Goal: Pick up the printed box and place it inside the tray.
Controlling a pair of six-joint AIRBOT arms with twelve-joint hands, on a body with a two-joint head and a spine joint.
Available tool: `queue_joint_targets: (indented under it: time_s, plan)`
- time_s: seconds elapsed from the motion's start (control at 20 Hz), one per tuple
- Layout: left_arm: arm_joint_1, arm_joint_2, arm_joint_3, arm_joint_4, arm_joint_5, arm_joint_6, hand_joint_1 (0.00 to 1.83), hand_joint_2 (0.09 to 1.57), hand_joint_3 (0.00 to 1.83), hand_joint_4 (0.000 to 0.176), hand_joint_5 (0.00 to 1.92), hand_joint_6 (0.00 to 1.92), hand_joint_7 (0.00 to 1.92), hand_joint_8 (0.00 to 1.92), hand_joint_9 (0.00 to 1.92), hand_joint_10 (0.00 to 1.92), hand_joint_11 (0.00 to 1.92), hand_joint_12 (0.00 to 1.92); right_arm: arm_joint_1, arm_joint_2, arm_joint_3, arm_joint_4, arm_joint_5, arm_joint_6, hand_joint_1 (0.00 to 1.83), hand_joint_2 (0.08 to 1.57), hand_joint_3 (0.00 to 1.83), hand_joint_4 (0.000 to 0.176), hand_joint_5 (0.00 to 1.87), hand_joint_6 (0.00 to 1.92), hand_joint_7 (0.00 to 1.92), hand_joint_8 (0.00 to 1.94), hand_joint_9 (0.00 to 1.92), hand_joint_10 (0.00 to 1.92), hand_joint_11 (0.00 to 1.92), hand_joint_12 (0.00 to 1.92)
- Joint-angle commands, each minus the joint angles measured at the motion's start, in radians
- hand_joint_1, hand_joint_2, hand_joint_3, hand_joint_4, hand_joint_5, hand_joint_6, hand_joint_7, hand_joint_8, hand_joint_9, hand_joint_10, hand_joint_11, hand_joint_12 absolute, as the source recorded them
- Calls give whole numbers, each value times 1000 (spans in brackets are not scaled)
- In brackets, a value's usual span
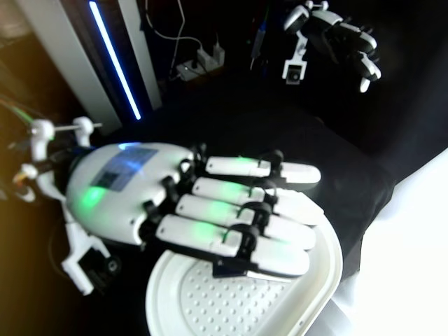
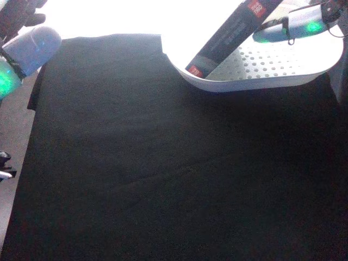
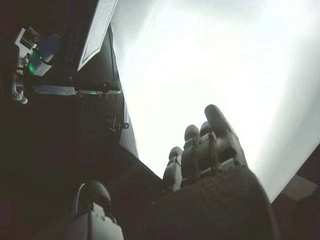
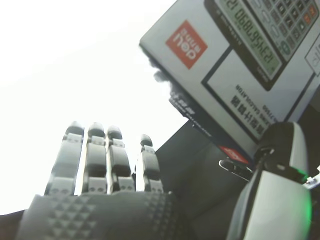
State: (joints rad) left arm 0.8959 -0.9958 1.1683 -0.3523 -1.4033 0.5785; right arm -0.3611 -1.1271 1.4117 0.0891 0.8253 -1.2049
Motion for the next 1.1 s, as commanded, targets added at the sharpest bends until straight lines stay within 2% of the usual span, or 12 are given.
queue_joint_targets:
  time_s: [0.0,0.1,0.2,0.35,0.4,0.5,0.55,0.65,0.9,0.95,1.0,1.05]
  plan:
    - [-3,-3,1,-4,-128,-7,120,1021,1,175,0,0,131,0,42,1,0,827,9,30,3,68,183,4,655,725,36,176,0,0,0,0,0,0,0,0]
    - [0,-6,1,-6,-130,-7,98,1017,0,176,0,0,145,5,80,12,0,898,-4,49,7,82,227,82,725,847,12,176,0,0,0,0,0,0,0,0]
    - [5,-8,1,-11,-132,-7,104,1003,0,176,0,0,139,1,58,4,0,738,-10,62,4,82,245,111,936,912,5,176,0,0,0,0,0,0,0,0]
    - [16,-7,0,-20,-140,-8,71,1007,0,176,0,0,171,0,59,0,0,539,-10,76,1,82,241,111,1116,858,0,176,0,0,0,0,0,0,0,0]
    - [17,-7,0,-21,-141,-9,92,1013,0,176,0,0,152,4,38,6,0,392,-10,84,-4,82,240,111,1170,842,0,176,0,0,0,0,0,0,0,0]
    - [19,-8,-1,-23,-141,-9,128,1031,0,176,0,0,126,2,26,0,0,135,-10,97,-11,82,239,113,1192,836,0,176,0,0,0,0,0,0,0,0]
    - [21,-8,-2,-25,-142,-9,148,1026,0,176,0,0,142,6,30,2,0,111,-10,104,-16,82,239,116,1204,850,0,176,0,0,0,0,0,0,0,0]
    - [24,-8,-3,-30,-144,-9,86,1029,1,176,0,0,131,2,10,0,0,106,-10,116,-32,73,239,116,1225,877,4,176,0,0,0,0,0,0,0,0]
    - [24,-8,-3,-32,-145,-9,164,1006,0,176,0,0,142,0,28,2,0,190,-10,116,-47,45,238,117,1179,915,15,176,0,0,0,0,0,0,0,0]
    - [24,-8,-3,-33,-147,-9,185,1008,0,176,0,0,125,8,5,0,0,66,-10,118,-51,37,236,117,1156,902,7,176,0,0,0,0,0,0,0,0]
    - [24,-8,-3,-34,-149,-9,173,1001,3,176,0,0,143,1,8,0,0,166,-10,118,-57,25,234,118,1144,867,0,176,0,0,0,0,0,0,0,0]
    - [24,-7,-3,-39,-155,-8,175,989,0,176,0,0,153,0,4,2,0,93,-10,119,-62,16,234,123,1105,847,0,176,0,0,0,0,0,0,0,0]
